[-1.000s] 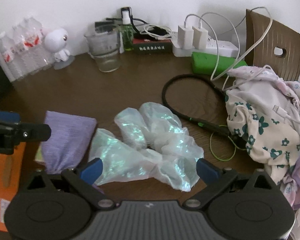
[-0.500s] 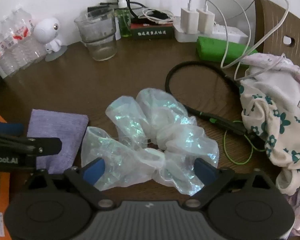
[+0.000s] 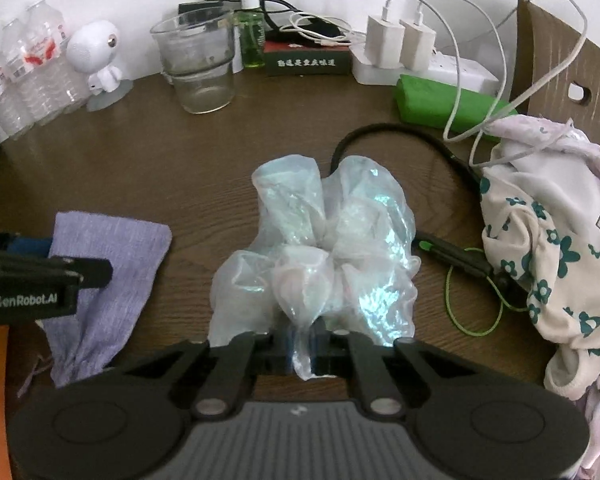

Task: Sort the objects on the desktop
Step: 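Grasp the lavender pouch with the left tool while the right tool grasps the plastic bag, then lift the pouch with the left tool and the bag with the right tool toward the tray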

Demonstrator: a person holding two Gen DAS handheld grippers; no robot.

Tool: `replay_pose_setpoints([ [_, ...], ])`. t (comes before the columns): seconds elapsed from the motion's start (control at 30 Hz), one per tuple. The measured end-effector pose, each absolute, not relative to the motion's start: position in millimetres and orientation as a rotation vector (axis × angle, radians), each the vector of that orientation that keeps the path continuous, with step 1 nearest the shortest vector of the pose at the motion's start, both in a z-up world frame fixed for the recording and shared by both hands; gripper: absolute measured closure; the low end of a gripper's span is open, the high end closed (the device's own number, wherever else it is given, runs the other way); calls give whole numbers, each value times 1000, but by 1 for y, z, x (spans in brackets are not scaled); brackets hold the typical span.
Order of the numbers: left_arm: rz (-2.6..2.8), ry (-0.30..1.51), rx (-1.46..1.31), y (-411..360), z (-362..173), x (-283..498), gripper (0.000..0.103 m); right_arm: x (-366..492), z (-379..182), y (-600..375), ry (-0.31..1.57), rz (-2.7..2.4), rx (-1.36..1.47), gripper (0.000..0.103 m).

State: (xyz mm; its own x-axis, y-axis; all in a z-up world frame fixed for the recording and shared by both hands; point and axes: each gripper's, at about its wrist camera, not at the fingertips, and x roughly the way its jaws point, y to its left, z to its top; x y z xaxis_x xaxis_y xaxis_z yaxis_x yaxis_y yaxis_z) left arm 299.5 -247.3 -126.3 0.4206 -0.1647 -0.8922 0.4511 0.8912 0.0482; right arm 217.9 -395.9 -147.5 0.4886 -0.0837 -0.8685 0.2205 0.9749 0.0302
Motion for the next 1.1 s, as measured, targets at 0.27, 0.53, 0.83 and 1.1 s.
replay_pose_setpoints([
  [0.27,-427,1047,284,-249,-117,294,97,215,-141,-390,1013,-194,126,98],
  [0.53,-455,1025,268,-246,-105,285,98,208,-137,-386,1009,-197,128,98],
  [0.83,-480,1005,260,-239,-88,272,98,196,-122,-379,987,-188,110,98],
  [1.1,-517,961,277,-226,-65,250,98,173,-96,-371,959,-171,77,98],
])
